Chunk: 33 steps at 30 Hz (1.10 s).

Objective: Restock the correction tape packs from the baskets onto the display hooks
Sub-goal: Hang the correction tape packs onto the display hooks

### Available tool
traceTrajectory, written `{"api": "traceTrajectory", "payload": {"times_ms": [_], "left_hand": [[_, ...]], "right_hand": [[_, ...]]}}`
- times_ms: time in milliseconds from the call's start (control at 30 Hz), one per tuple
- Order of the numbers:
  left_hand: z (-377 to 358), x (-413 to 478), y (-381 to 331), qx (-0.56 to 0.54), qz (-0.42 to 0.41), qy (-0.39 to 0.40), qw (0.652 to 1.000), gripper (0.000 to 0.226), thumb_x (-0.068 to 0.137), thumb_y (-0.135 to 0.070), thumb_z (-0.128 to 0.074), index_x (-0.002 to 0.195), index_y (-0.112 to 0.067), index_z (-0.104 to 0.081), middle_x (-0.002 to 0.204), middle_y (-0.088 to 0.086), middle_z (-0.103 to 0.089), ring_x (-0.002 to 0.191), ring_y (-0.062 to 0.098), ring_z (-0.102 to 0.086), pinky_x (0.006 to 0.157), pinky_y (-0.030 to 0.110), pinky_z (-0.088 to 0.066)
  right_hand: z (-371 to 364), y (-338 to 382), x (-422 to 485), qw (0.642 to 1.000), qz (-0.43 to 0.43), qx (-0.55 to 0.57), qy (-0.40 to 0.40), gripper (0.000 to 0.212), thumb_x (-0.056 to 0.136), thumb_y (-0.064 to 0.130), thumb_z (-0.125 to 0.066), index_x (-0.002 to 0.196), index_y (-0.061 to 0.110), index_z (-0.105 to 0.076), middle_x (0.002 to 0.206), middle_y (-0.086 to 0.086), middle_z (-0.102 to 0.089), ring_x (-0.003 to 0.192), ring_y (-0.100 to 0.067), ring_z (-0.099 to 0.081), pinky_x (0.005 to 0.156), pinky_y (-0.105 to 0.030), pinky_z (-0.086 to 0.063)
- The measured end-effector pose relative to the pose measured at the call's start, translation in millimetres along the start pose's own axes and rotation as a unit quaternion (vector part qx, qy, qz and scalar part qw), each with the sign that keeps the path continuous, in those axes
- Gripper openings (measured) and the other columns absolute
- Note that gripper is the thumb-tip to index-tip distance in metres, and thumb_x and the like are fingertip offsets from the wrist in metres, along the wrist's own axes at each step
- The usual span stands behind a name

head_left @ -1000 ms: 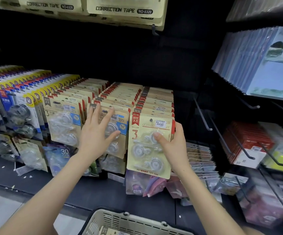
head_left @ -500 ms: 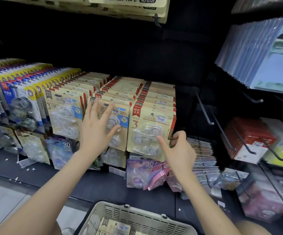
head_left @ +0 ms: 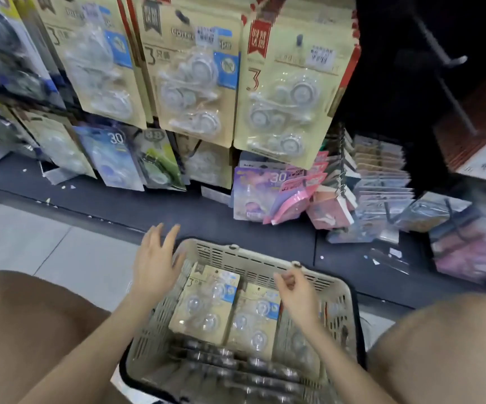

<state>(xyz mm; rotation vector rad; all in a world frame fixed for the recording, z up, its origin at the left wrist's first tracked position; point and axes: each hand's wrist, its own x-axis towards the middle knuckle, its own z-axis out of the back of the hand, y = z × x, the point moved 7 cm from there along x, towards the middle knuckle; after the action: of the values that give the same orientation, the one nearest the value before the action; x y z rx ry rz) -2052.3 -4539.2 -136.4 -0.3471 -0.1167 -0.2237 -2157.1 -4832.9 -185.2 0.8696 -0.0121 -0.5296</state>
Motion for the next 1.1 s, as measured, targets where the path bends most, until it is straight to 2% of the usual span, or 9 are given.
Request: {"api": "traceTrajectory", "payload": {"times_ms": [100,200,300,433,500,600,800,967,1100], "left_hand": [[-43,-34,31,0.015,0.036,0.068,0.997,0.064,0.093,-0.046,-0.035,0.129,0.002,-0.056,0.118,0.039,-0.058,0.108,0.055,-0.057,0.084,0.061,-0.052],[-64,-64,56,0.000,0.085,0.104,0.991,0.064,0.094,-0.044,-0.041,0.142,-0.002,-0.045,0.119,0.035,-0.059,0.108,0.053,-0.057,0.084,0.059,-0.052],[-69,-70,65,-0.051,0.102,0.108,0.988,0.063,0.099,-0.030,-0.055,0.152,-0.007,-0.030,0.123,0.028,-0.060,0.108,0.047,-0.058,0.084,0.052,-0.049],[-68,-69,62,-0.089,0.111,0.106,0.984,0.066,0.098,-0.031,-0.056,0.154,-0.010,-0.027,0.125,0.024,-0.061,0.108,0.041,-0.060,0.084,0.046,-0.048],[-69,-70,64,-0.095,0.119,0.112,0.982,0.066,0.099,-0.033,-0.055,0.154,-0.012,-0.026,0.128,0.022,-0.059,0.108,0.039,-0.061,0.083,0.045,-0.049],[-70,-71,63,-0.100,0.129,0.117,0.980,0.067,0.098,-0.034,-0.055,0.155,-0.013,-0.025,0.127,0.021,-0.059,0.101,0.039,-0.063,0.078,0.044,-0.050],[-69,-71,64,-0.104,0.135,0.119,0.978,0.069,0.097,-0.037,-0.055,0.155,-0.017,-0.024,0.123,0.019,-0.060,0.072,0.030,-0.063,0.070,0.039,-0.048],[-71,-72,66,-0.104,0.139,0.117,0.978,0.070,0.097,-0.037,-0.057,0.156,-0.019,-0.023,0.122,0.017,-0.061,0.081,0.032,-0.064,0.071,0.039,-0.047],[-71,-71,65,-0.103,0.129,0.110,0.980,0.072,0.095,-0.038,-0.058,0.155,-0.017,-0.025,0.119,0.019,-0.062,0.088,0.034,-0.064,0.072,0.040,-0.048]], "right_hand": [[-65,-41,-6,0.989,-0.077,0.010,0.125,0.018,0.092,0.037,-0.065,0.082,0.025,-0.056,0.078,0.011,-0.062,0.081,-0.021,-0.066,0.078,-0.038,-0.053],[-116,-80,-19,0.966,-0.160,0.037,0.200,0.019,0.091,0.039,-0.066,0.085,0.026,-0.054,0.083,0.006,-0.063,0.087,-0.030,-0.070,0.082,-0.047,-0.055],[-142,-91,-32,0.942,-0.231,0.075,0.232,0.037,0.093,0.040,-0.063,0.115,0.010,-0.058,0.096,-0.002,-0.066,0.088,-0.027,-0.069,0.089,-0.048,-0.055],[-164,-79,-34,0.921,-0.273,0.125,0.249,0.057,0.095,0.038,-0.062,0.138,0.004,-0.046,0.131,-0.010,-0.057,0.113,-0.028,-0.062,0.100,-0.044,-0.051],[-173,-66,-29,0.917,-0.279,0.139,0.250,0.043,0.096,0.033,-0.061,0.128,0.004,-0.054,0.122,-0.010,-0.060,0.114,-0.030,-0.061,0.099,-0.045,-0.051],[-190,-53,-22,0.916,-0.278,0.167,0.235,0.010,0.092,0.030,-0.068,0.096,0.022,-0.063,0.106,-0.003,-0.066,0.107,-0.027,-0.064,0.100,-0.045,-0.050],[-219,-51,-26,0.906,-0.309,0.200,0.209,0.063,0.073,0.036,-0.086,0.126,0.019,-0.057,0.120,0.003,-0.066,0.109,-0.021,-0.064,0.098,-0.037,-0.050],[-219,-47,-26,0.896,-0.282,0.273,0.206,0.052,0.076,0.015,-0.084,0.122,0.016,-0.061,0.115,0.000,-0.070,0.108,-0.021,-0.066,0.093,-0.034,-0.052],[-188,-33,-24,0.885,-0.245,0.299,0.259,0.043,0.078,-0.001,-0.078,0.114,0.017,-0.063,0.104,0.005,-0.072,0.089,-0.005,-0.069,0.067,-0.014,-0.052]]}}
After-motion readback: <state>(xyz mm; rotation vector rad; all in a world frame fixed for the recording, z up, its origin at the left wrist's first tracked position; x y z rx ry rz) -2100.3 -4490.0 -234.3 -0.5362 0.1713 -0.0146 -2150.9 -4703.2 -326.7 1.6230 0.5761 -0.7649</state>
